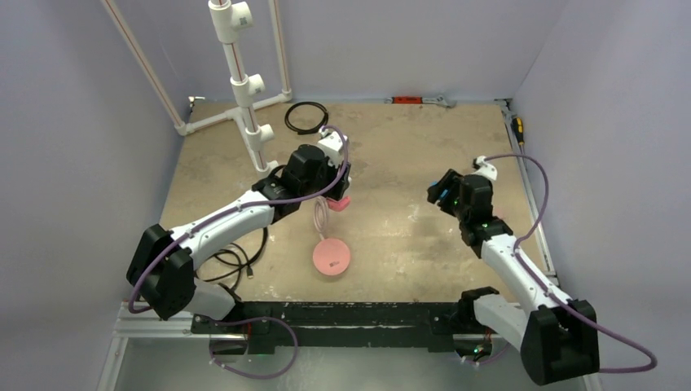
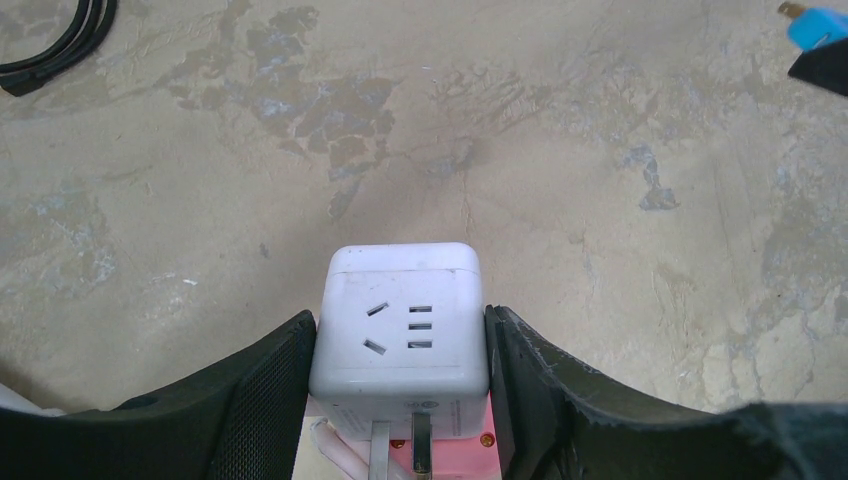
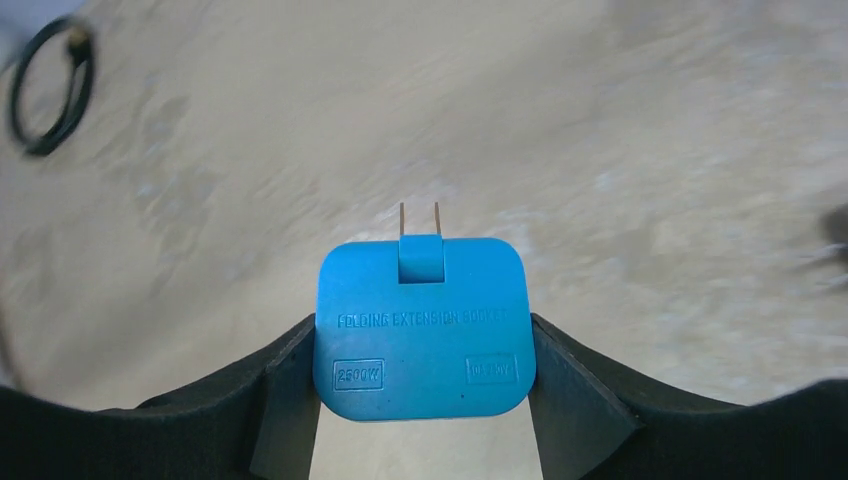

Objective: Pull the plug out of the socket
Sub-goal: Place the plug at the center of the board.

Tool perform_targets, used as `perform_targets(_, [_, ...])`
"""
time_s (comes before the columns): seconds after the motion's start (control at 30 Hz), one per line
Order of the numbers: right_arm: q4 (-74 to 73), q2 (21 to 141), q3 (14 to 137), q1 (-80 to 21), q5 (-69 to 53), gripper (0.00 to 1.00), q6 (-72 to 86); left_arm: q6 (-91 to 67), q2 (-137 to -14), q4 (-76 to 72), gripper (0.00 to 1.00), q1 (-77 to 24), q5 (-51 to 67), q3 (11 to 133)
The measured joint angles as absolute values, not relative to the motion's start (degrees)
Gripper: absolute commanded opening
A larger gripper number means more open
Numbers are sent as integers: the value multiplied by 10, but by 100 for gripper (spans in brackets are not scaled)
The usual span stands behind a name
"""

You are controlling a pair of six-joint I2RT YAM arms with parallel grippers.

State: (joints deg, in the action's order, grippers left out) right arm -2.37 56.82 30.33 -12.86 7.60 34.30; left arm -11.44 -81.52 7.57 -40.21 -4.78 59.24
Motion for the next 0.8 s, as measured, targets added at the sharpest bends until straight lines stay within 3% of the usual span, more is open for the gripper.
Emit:
perform_targets(0.27, [-36,662,337,12,151,0,341,-118,-815,75,0,-402,-44,592])
perform_targets(0.47, [-36,686,337,46,189,0,349,-129,-815,73,0,-402,-36,592])
perform_targets(0.7, [1,731,335,94,159,0,352,-130,-816,73,0,-402,-32,592])
perform_targets(0.8, [9,755,335,106,133,4,352,-130,-819,73,0,-402,-29,592])
